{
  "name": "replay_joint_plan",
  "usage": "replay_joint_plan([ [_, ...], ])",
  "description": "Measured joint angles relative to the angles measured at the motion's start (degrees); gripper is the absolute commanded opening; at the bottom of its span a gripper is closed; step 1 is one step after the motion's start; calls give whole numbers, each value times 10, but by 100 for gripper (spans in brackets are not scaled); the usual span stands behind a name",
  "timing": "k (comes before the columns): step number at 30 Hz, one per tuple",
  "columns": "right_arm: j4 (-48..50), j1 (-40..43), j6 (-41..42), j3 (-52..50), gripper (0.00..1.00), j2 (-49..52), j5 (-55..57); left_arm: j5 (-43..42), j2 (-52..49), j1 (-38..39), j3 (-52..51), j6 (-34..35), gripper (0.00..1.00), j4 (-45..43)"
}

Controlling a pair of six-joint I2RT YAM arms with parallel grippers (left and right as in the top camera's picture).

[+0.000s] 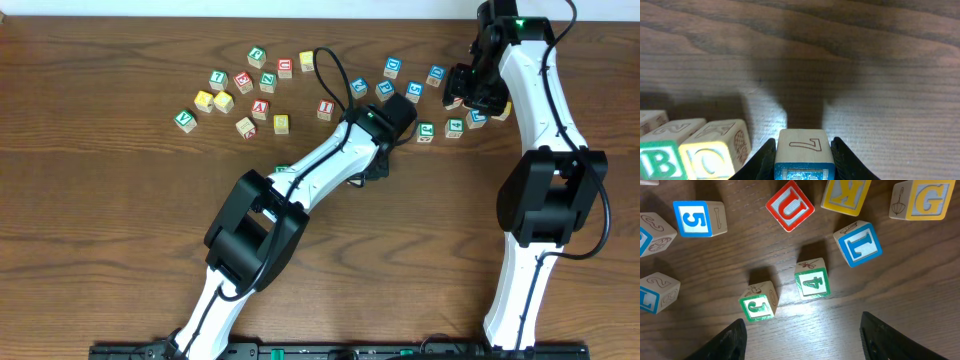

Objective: Spell out ROBOT
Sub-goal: 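Carry the blue T block and set it right of the second O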

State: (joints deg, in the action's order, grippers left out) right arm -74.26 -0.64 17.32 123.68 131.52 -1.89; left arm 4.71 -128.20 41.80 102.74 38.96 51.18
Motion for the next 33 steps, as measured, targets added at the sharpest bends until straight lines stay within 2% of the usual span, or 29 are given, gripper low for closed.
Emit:
replay_joint_plan([
  [11, -1, 0, 0, 0, 67, 0, 0, 0, 0, 0, -34, 22, 29, -44],
  [12, -1, 0, 0, 0, 67, 0, 0, 0, 0, 0, -34, 23, 38, -45],
  [15, -1, 0, 0, 0, 67, 0, 0, 0, 0, 0, -34, 31, 47, -48],
  [24, -1, 0, 0, 0, 67, 0, 0, 0, 0, 0, -35, 26, 48, -43],
  [29, -1, 0, 0, 0, 67, 0, 0, 0, 5, 0, -35, -7, 48, -39],
  [33, -1, 0, 0, 0, 67, 0, 0, 0, 46, -1, -35, -38, 48, -39],
])
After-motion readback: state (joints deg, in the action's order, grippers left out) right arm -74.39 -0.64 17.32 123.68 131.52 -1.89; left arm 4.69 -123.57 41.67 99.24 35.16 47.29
